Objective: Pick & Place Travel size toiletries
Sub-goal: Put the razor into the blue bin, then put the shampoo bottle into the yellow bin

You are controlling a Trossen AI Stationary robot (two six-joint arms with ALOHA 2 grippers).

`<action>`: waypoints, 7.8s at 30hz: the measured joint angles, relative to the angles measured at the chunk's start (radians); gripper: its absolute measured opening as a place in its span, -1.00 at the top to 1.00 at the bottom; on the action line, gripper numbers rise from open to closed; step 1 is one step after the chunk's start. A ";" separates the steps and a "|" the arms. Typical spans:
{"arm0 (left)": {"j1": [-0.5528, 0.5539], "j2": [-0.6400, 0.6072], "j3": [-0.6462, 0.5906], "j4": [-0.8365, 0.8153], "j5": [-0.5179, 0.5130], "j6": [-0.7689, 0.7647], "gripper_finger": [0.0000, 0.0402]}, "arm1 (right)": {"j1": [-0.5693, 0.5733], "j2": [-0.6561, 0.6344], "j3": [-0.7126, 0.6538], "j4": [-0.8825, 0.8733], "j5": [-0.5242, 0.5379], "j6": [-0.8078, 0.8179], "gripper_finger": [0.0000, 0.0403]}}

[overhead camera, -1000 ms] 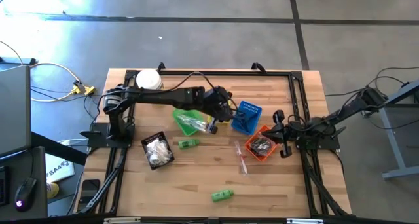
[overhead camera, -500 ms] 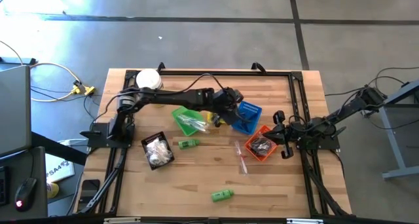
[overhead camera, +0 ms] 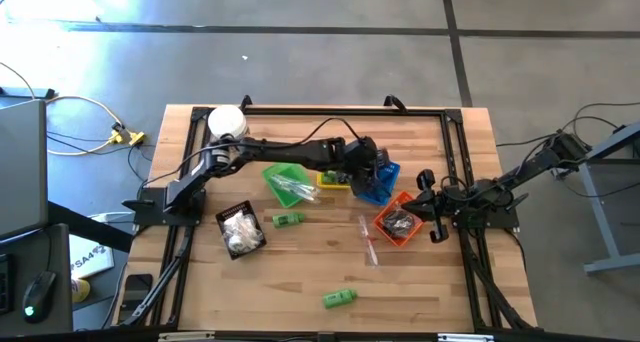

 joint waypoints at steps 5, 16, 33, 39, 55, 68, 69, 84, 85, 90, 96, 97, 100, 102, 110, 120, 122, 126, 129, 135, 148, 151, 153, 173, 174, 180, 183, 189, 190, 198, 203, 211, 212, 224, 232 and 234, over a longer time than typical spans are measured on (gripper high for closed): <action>0.013 0.035 -0.001 0.078 0.014 0.109 0.93 | 0.000 0.000 0.000 -0.007 0.000 0.000 0.99; 0.024 0.059 -0.002 0.016 0.122 0.072 0.93 | 0.000 0.000 0.000 -0.007 -0.016 0.004 0.99; 0.024 0.115 -0.003 0.045 0.116 0.111 0.92 | 0.000 0.000 0.000 -0.010 -0.019 0.018 0.98; 0.024 0.117 -0.003 0.042 0.121 0.105 0.71 | 0.000 0.000 0.000 -0.011 -0.019 0.018 0.98; 0.021 0.119 0.023 0.034 0.082 0.081 0.34 | 0.000 0.000 0.000 -0.015 -0.019 0.019 0.98; -0.018 0.118 0.205 -0.197 -0.189 0.062 0.33 | 0.000 0.000 0.000 -0.018 -0.019 0.026 0.98; -0.020 0.110 0.237 -0.290 -0.213 0.037 0.33 | 0.000 0.000 0.000 -0.018 -0.019 0.026 0.98; -0.077 -0.250 0.385 -1.185 -0.075 -0.882 0.97 | 0.000 0.000 0.000 -0.039 0.007 0.023 0.99; -0.082 -0.290 0.371 -1.185 -0.037 -0.932 0.97 | 0.000 0.000 0.000 -0.038 0.018 0.022 0.99; -0.122 -0.478 0.267 -1.143 0.161 -1.057 0.99 | 0.000 0.000 0.000 -0.041 0.037 0.022 0.99; -0.175 -0.782 -0.117 -0.827 0.195 -1.113 1.00 | 0.000 0.000 0.000 -0.048 0.037 0.038 0.99; -0.175 -0.841 -0.199 -0.766 0.195 -1.143 1.00 | 0.000 0.000 0.000 -0.048 0.037 0.042 0.99; -0.174 -1.031 -0.478 -0.538 0.177 -1.250 1.00 | 0.000 0.001 0.000 -0.055 0.037 0.043 0.99; -0.174 -1.154 -0.666 -0.349 0.126 -1.342 1.00 | 0.000 0.002 0.000 -0.055 0.037 0.044 0.99; -0.174 -1.509 -1.206 0.186 -0.079 -1.620 1.00 | 0.000 0.010 0.000 -0.055 0.038 0.043 0.99; -0.173 -1.680 -1.574 0.533 -0.125 -1.628 1.00 | -0.001 0.010 0.000 -0.074 0.109 0.083 0.99; -0.173 -1.687 -1.607 0.574 -0.125 -1.602 1.00 | -0.008 0.010 0.000 -0.098 0.122 0.097 0.99; -0.173 -1.692 -1.636 0.580 -0.125 -1.563 1.00 | -0.063 0.010 0.000 -0.119 0.105 0.113 0.99; -0.173 -1.692 -1.662 0.571 -0.127 -1.544 1.00 | -0.141 0.010 0.000 -0.135 0.099 0.126 0.99; -0.173 -1.692 -1.785 0.738 -0.150 -1.554 1.00 | -0.269 0.009 0.000 -0.136 -0.078 0.146 0.99; -0.173 -1.692 -1.868 0.847 -0.203 -1.517 1.00 | -0.356 0.023 0.000 -0.191 -0.148 0.146 0.98; -0.173 -1.690 -1.886 0.837 -0.204 -1.534 1.00 | -0.369 0.023 0.000 -0.187 -0.147 0.123 0.98; -0.173 -1.692 -1.891 0.843 -0.209 -1.543 1.00 | -0.379 0.028 0.000 -0.187 -0.147 0.122 0.98; -0.173 -1.691 -1.886 0.854 -0.212 -1.543 1.00 | -0.365 0.039 0.000 -0.182 -0.147 0.180 0.98; -0.174 -1.692 -1.886 0.863 -0.205 -1.542 1.00 | -0.365 0.039 0.000 -0.180 -0.148 0.190 0.98; -0.174 -1.691 -1.886 0.856 -0.183 -1.542 1.00 | -0.356 0.039 0.000 -0.187 -0.148 0.228 0.98; -0.174 -1.691 -1.886 0.855 -0.183 -1.544 1.00 | -0.329 0.039 0.000 -0.187 -0.124 0.226 0.98; -0.174 -1.691 -1.886 0.857 -0.170 -1.669 1.00 | -0.277 0.039 0.000 -0.187 -0.038 0.208 0.98; -0.174 -1.691 -1.886 0.857 -0.157 -1.673 1.00 | -0.273 0.039 0.000 -0.187 -0.037 0.205 0.98; -0.192 -1.600 -1.751 0.710 -0.095 -1.757 1.00 | -0.269 0.040 0.000 -0.189 -0.034 0.198 0.99; -0.281 -1.446 -1.656 0.651 -0.155 -1.777 0.88 | -0.269 0.059 0.000 -0.191 -0.034 0.189 0.99; -0.372 -1.153 -1.339 0.292 -0.161 -1.917 0.44 | -0.269 0.096 0.000 -0.194 -0.034 0.173 0.99; -0.379 -1.112 -1.293 0.239 -0.161 -1.936 0.38 | -0.269 0.099 0.000 -0.195 -0.034 0.172 0.99; -0.384 -0.704 -0.970 -0.151 -0.126 -2.094 0.03 | -0.269 0.104 0.000 -0.187 -0.046 0.172 0.99; -0.384 -0.628 -0.938 -0.200 -0.122 -2.128 0.02 | -0.269 0.104 0.000 -0.186 -0.076 0.172 0.99; -0.383 -0.623 -0.938 -0.204 -0.121 -2.135 0.02 | -0.269 0.104 0.000 -0.183 -0.076 0.172 0.99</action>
